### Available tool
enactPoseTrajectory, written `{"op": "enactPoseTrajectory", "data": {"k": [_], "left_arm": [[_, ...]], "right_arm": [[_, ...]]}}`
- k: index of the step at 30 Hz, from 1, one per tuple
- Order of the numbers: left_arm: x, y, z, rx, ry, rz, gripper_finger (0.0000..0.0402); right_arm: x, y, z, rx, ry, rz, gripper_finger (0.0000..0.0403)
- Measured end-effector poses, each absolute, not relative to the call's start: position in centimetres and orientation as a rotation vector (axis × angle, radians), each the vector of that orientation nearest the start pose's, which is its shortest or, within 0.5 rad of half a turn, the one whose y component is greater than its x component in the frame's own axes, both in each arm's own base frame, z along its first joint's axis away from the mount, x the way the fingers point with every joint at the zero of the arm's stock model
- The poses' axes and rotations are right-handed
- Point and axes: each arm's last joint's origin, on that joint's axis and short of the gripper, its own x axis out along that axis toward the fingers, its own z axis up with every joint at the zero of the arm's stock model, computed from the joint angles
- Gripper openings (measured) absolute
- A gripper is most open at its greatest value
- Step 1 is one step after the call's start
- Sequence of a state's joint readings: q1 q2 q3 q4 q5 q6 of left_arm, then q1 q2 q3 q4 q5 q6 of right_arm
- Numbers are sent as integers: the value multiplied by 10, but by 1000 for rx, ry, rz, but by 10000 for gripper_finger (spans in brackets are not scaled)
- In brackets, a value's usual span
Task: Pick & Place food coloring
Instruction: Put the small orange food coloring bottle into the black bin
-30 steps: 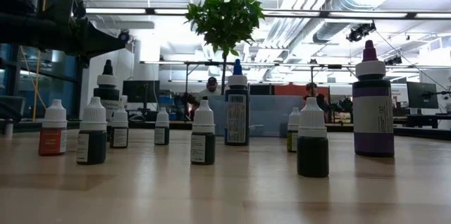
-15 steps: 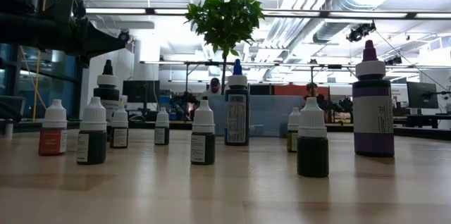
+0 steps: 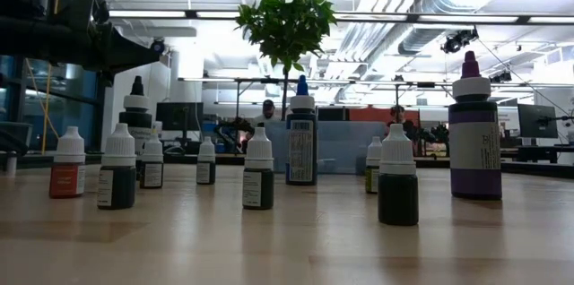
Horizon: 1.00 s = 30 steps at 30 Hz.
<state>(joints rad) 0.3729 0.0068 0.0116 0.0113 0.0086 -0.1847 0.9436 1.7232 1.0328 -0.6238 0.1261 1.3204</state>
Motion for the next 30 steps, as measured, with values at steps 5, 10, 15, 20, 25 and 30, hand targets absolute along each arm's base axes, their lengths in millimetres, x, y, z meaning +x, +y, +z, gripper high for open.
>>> {"op": "enactPoseTrajectory", "data": {"k": [5,10,15,20,25,30], "left_arm": [[91,35,168,-179,-50,362,0],[91,35,168,-179,-49,362,0],[91,35,168,-179,-49,362,0],[91,35,168,-179,-49,362,0],[91,35,168,-179,-49,361,0],[91,35,168,-180,-49,362,0]], "right_arm": [[186,249,160,429,1306,-189,201],[186,249,159,430,1315,-187,176],[186,249,159,432,1323,-184,139],[186,249,159,434,1323,-186,98],[186,249,159,435,1322,-187,64],[186,249,159,433,1323,-188,62]]}}
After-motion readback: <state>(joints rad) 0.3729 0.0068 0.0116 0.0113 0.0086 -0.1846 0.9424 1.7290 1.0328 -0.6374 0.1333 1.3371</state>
